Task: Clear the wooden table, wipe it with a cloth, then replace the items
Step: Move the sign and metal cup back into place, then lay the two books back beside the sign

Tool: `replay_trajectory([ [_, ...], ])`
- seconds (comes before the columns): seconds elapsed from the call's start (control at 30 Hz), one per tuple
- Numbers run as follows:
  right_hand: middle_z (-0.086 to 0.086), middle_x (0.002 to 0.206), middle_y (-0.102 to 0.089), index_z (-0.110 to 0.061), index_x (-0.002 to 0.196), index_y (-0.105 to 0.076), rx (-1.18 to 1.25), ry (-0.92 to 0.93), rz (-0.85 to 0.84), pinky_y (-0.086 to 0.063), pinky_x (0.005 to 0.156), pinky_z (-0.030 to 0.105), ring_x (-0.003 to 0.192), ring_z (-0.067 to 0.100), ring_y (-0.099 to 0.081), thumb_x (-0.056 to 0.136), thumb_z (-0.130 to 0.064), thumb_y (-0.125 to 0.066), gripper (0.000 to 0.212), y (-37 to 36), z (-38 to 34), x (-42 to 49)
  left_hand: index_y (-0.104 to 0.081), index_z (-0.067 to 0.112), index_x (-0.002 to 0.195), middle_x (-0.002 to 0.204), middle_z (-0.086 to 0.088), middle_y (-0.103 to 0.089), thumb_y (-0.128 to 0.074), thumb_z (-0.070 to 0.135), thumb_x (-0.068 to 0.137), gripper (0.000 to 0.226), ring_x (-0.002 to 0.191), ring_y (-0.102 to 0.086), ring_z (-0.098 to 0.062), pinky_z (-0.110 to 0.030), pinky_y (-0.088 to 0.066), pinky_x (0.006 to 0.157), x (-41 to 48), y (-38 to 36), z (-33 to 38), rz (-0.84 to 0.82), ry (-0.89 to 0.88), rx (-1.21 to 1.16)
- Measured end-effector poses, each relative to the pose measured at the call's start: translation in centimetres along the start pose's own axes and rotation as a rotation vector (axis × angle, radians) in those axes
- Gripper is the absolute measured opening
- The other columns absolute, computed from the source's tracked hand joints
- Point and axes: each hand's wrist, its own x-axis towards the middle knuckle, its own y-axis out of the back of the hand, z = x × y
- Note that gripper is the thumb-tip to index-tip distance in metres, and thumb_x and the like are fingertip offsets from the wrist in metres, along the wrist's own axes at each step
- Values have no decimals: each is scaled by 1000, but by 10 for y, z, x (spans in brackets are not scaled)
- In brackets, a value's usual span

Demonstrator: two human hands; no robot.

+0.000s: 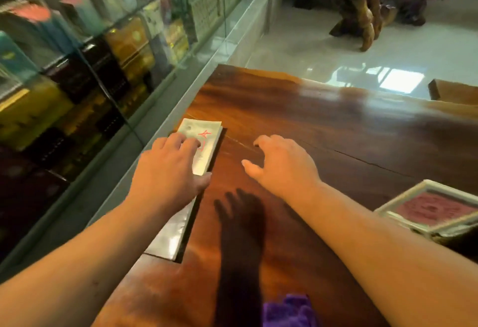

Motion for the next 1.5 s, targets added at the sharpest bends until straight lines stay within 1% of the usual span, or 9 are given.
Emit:
replay_trajectory([
  [0.23,4,109,-70,-23,123,-58,89,-91,-154,-57,70,42,94,29,-67,86,-67,-58,57,-93,-91,60,-49,26,137,135,0,-52,-69,70,78,76,119,-53,-31,-51,-56,87,-25,-39,-127,-160,217,-14],
  [0.33,4,106,-69,-20,120,-57,138,-197,-217,-45,61,36,92,29,-67,86,-65,-61,56,-125,-107,78,-49,24,138,135,-1,-49,-74,68,76,80,118,-54,-31,-50,-57,85,-36,-61,-152,-196,263,-51],
  [0.57,-2,77,-63,-17,98,-62,300,-532,-364,-39,48,30,63,17,-61,79,-67,-71,54,-176,-113,114,-39,29,134,129,0,-45,-74,82,65,94,109,-61,-28,-47,-60,81,-45,-106,-166,-338,415,-206],
  [0.8,-4,69,-59,-21,76,-52,173,-552,-406,-33,43,28,52,11,-54,83,-68,-70,51,-191,-113,136,-36,27,131,130,-2,-48,-78,91,43,116,111,-63,-31,-41,-53,78,-44,-137,-160,-503,524,-266],
  [0.93,-1,90,-67,-17,105,-66,278,-459,-424,-36,48,28,68,16,-57,94,-49,-65,34,-189,-107,139,-39,21,124,125,-6,-56,-85,87,32,122,111,-63,-32,-41,-52,76,-36,-141,-166,-574,646,-335],
  [1.07,0,109,-70,-24,109,-61,483,-431,-256,-52,57,31,79,14,-64,100,-34,-58,14,-174,-92,135,-44,26,110,106,5,-61,-84,82,50,91,103,-66,-28,-39,-46,71,-34,-143,-166,-590,616,-332],
  [1.2,-5,131,-67,-31,116,-56,564,-503,-157,-51,52,21,80,9,-66,103,-35,-55,13,-150,-49,107,-46,24,112,118,-5,-67,-73,55,89,47,92,-59,-27,-41,-48,76,-30,-137,-160,-536,633,-400],
  [1.33,-4,134,-66,-31,107,-55,542,-573,-164,-47,42,18,89,12,-66,104,-34,-54,5,-121,8,63,-53,21,131,123,-8,-67,-69,43,97,43,95,-56,-25,-41,-43,78,-23,-116,-148,-387,594,-508],
  [1.5,-9,124,-68,-36,99,-55,567,-657,-190,-47,41,15,78,3,-62,102,-35,-59,5,-96,68,-8,-59,17,119,111,-12,-67,-71,39,95,35,89,-52,-27,-41,-40,76,4,-98,-96,-225,565,-592],
])
